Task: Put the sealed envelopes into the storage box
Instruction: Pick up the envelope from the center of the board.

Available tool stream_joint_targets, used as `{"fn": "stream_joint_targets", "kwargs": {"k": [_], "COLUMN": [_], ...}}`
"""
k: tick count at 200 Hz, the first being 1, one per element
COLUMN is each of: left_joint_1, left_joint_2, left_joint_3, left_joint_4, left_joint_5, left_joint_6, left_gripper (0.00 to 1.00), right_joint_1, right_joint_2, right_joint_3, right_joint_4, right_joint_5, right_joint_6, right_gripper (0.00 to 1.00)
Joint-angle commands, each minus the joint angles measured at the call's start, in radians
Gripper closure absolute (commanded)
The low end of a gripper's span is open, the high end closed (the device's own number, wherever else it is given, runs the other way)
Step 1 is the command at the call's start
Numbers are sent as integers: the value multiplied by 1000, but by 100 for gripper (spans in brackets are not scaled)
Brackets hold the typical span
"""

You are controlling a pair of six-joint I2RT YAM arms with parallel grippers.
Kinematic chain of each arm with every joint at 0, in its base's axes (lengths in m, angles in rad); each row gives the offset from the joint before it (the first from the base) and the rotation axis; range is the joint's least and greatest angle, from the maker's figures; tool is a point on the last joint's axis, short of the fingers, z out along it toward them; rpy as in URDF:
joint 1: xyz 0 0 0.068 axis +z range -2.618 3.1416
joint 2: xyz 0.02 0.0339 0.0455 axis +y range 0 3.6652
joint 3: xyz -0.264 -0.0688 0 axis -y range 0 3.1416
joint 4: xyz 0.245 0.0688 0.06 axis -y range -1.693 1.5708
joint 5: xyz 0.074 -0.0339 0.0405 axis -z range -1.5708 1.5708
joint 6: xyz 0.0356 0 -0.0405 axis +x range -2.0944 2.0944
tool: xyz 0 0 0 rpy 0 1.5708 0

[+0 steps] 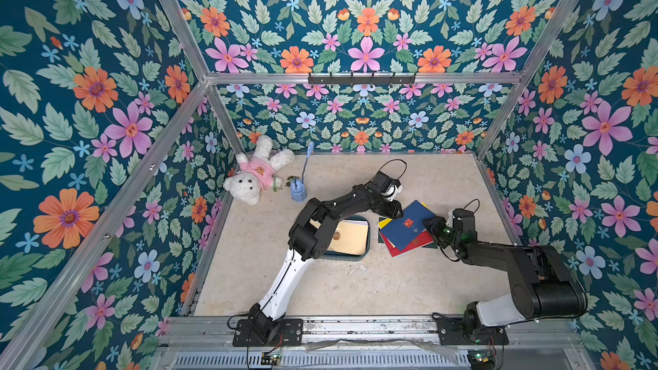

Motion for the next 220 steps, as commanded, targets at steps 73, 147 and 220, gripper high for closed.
{"fn": "stream_joint_targets", "kwargs": {"k": [73, 147, 220], "left_joint_1": [-5, -5, -4], "left_joint_2": [18, 14, 16], "left_joint_3": [-5, -8, -7], "left_joint_4": [-82, -86, -90], "left_joint_5": [-8, -27, -37], "left_joint_6": [16, 18, 15], "left_gripper": [60, 61, 64], "right_joint_1": [1, -5, -11], "right_joint_2": [20, -28, 60], "right_joint_3": [38, 72, 77], "right_joint_4": [81, -130, -84], "right_joint_5": [-105, 99, 81], "right_joint_6": [30, -113, -124], "right_gripper": [55, 55, 55]}}
